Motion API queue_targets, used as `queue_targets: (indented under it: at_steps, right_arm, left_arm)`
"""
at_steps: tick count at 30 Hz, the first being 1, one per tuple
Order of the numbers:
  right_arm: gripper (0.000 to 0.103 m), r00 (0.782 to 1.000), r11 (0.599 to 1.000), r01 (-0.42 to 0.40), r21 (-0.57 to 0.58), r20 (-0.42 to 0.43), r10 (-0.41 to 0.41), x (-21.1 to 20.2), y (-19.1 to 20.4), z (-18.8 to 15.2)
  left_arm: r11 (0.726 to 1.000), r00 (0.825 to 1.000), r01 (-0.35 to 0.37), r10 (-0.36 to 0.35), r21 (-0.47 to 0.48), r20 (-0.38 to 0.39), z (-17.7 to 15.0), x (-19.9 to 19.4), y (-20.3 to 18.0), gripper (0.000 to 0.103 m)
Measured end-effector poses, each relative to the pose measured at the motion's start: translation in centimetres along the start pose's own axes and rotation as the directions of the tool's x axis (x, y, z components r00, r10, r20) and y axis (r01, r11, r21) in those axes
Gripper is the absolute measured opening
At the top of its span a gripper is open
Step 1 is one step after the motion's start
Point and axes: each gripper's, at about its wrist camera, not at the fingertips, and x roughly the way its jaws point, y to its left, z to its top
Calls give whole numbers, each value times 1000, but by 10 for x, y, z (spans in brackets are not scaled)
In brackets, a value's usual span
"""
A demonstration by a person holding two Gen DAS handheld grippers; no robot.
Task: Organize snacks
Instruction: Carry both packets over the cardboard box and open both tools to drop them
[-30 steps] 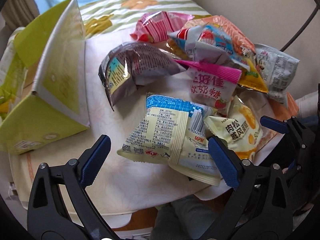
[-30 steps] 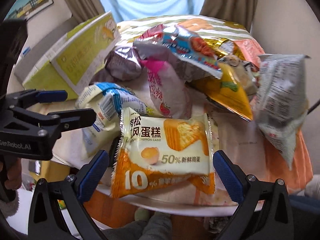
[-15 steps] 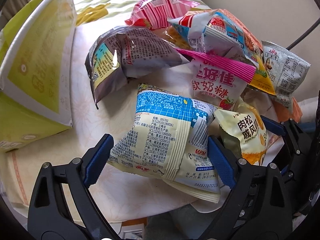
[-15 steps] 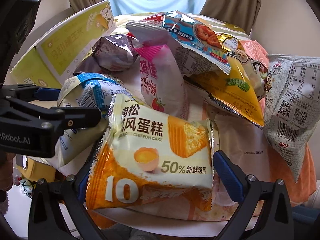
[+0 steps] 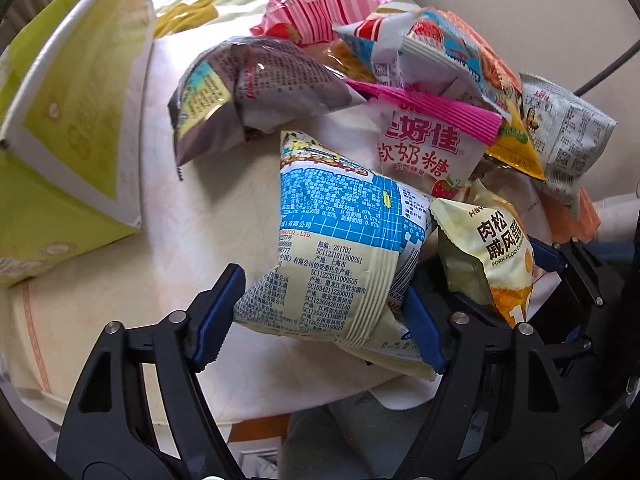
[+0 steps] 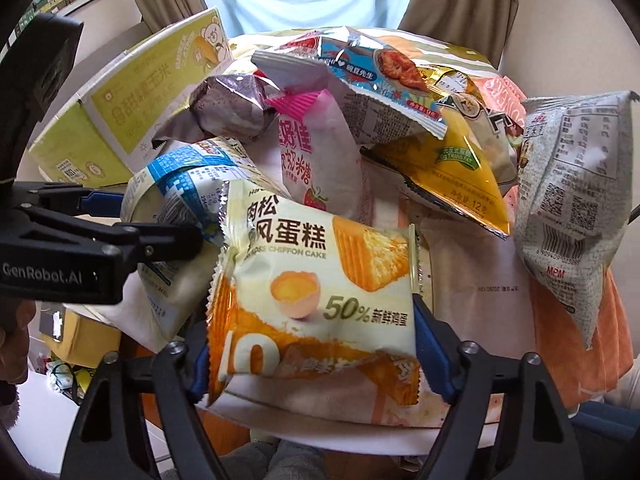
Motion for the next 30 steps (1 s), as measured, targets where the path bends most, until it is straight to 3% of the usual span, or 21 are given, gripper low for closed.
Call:
queue_targets:
  at_steps: [7,13,21,30]
  right_arm:
    - [74,1000,1000,2,-12,29,-2,-18,3,6]
    - [74,998,1000,-5,4,58,5,-45,1,17]
    - [74,989,999,7,-47,150,0,-96,12,69]
    - [74,972,990,-36,-139,225,67,-110,64,138]
  left_arm:
    - [999,999,13,-12,-33,34,-10,-25,1,72]
    - [998,994,21,-14,-59,111,-15,-70,2,72]
    - [990,961,24,16,-141,277,-6,-140,25,72]
    - [969,917,-13,111,-248,383,14,-201,110,72]
